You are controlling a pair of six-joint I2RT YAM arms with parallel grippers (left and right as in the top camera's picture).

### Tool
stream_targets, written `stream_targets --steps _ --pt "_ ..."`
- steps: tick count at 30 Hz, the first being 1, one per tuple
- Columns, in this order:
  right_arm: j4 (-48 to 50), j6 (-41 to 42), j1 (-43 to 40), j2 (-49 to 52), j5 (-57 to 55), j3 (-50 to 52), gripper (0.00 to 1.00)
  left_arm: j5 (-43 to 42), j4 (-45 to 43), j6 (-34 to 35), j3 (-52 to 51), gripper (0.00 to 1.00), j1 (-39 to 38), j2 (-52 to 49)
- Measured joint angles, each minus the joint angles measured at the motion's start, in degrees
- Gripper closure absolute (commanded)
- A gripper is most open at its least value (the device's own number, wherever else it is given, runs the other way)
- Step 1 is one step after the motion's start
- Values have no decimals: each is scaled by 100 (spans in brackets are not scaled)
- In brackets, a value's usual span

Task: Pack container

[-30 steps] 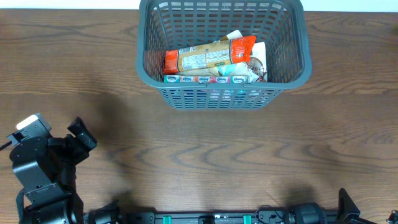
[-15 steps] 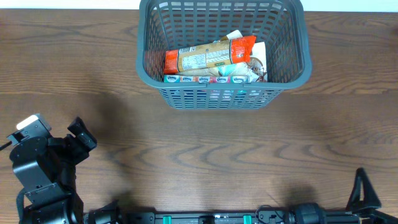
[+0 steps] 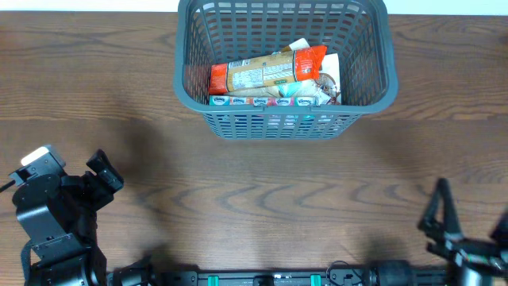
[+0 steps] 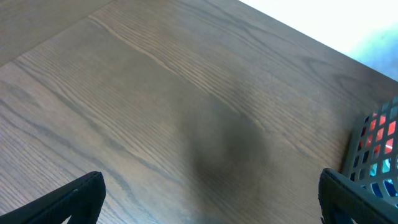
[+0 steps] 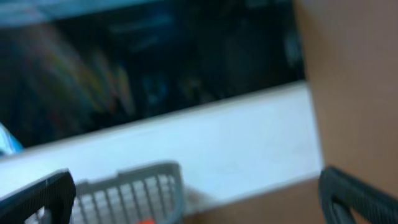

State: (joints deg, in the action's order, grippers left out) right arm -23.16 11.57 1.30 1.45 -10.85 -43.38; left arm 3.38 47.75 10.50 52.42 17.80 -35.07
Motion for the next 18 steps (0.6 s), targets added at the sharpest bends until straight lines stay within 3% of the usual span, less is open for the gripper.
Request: stream_targets --steps 8,18 --pt "1956 -2 -111 -28 1027 1816 1 0 0 0 0 1 0 0" --pt "3812 -2 -195 -50 1351 3521 1 0 -2 0 -2 1 -2 0"
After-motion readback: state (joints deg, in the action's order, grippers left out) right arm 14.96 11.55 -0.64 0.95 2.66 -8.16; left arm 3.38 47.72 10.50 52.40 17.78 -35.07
